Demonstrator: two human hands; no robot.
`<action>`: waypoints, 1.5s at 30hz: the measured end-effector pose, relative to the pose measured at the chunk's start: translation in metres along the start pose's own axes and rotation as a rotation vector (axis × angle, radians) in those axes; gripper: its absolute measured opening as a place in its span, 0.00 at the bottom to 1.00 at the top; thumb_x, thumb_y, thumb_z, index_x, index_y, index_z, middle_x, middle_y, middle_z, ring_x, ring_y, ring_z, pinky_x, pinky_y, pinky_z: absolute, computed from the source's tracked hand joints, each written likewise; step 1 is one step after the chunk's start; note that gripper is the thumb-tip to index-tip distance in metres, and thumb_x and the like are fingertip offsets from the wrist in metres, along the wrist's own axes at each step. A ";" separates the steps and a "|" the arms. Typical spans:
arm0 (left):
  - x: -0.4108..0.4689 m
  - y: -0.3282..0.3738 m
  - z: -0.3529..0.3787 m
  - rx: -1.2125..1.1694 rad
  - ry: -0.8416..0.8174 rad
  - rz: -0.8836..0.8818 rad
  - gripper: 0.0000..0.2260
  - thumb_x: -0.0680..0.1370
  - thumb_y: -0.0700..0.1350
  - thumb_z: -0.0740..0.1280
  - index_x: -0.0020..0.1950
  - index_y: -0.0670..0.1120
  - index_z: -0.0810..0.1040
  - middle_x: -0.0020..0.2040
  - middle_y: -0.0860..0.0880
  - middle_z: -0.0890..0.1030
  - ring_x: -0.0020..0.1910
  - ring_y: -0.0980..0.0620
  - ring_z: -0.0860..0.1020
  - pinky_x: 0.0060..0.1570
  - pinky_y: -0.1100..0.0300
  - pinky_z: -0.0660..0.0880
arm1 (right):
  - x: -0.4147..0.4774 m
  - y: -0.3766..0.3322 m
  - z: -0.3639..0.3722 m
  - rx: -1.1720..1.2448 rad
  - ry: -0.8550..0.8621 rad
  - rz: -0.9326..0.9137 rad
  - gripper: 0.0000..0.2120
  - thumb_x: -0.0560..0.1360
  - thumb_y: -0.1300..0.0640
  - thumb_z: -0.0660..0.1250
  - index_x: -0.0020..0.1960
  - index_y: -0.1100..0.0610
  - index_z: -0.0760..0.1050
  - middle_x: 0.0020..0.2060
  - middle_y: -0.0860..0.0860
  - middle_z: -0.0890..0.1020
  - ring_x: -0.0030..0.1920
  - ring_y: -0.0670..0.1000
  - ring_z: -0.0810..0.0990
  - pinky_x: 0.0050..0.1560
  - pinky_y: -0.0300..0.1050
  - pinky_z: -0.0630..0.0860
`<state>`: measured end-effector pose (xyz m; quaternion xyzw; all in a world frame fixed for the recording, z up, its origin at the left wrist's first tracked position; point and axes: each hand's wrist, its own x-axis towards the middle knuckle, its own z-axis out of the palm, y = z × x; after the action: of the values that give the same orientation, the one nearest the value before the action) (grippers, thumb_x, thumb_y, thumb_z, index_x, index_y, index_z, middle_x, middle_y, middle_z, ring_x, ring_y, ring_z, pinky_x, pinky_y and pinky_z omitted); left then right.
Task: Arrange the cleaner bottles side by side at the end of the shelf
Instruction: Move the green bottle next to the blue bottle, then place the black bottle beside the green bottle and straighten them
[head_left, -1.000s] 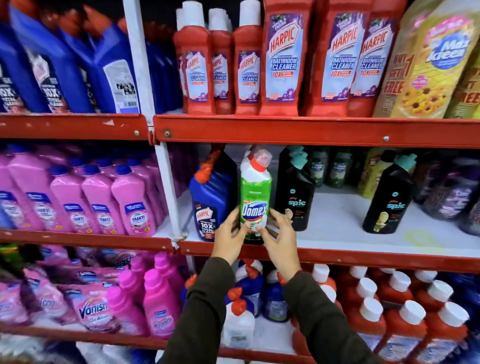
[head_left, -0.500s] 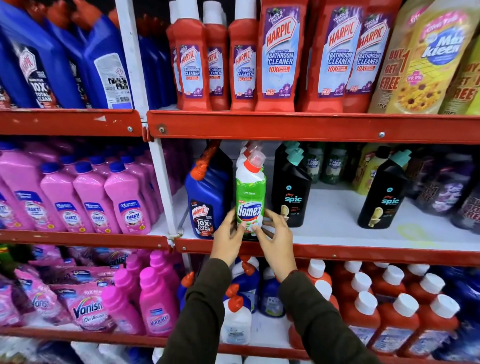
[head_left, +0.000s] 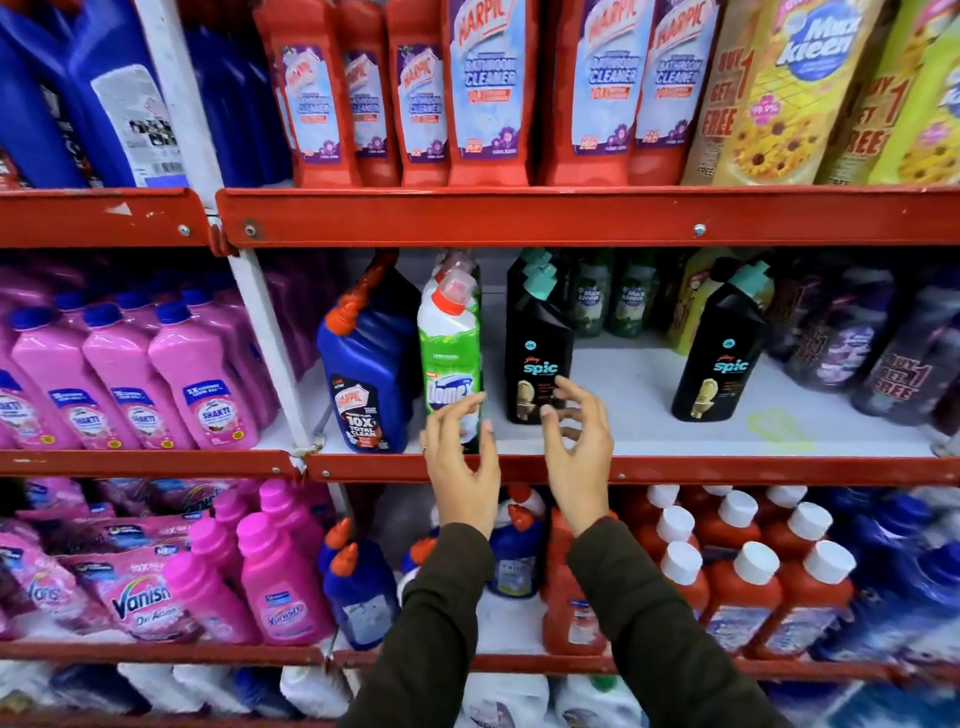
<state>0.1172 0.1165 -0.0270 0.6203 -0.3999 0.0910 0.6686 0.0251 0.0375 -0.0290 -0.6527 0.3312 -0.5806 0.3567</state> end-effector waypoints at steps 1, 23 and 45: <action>-0.003 0.004 0.010 -0.015 -0.036 0.019 0.12 0.78 0.38 0.66 0.59 0.48 0.78 0.56 0.49 0.78 0.57 0.53 0.75 0.61 0.64 0.70 | 0.004 0.002 -0.010 -0.007 0.036 -0.005 0.16 0.80 0.60 0.65 0.66 0.51 0.75 0.60 0.50 0.78 0.52 0.41 0.78 0.54 0.44 0.79; -0.004 0.070 0.260 -0.143 -0.772 -0.380 0.25 0.80 0.40 0.63 0.77 0.49 0.62 0.72 0.42 0.73 0.70 0.43 0.72 0.70 0.52 0.70 | 0.145 0.089 -0.201 -0.158 -0.087 0.362 0.20 0.81 0.68 0.58 0.73 0.64 0.69 0.66 0.60 0.78 0.63 0.53 0.76 0.62 0.44 0.70; -0.001 0.049 0.180 -0.308 -0.647 -0.407 0.14 0.80 0.46 0.66 0.65 0.54 0.73 0.62 0.55 0.79 0.57 0.67 0.77 0.58 0.72 0.72 | 0.091 0.054 -0.165 -0.057 -0.086 0.234 0.17 0.81 0.54 0.66 0.68 0.58 0.75 0.61 0.54 0.82 0.60 0.53 0.81 0.58 0.43 0.77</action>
<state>0.0107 -0.0352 -0.0064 0.5758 -0.4676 -0.3036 0.5979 -0.1306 -0.0814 -0.0155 -0.6437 0.4059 -0.4970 0.4171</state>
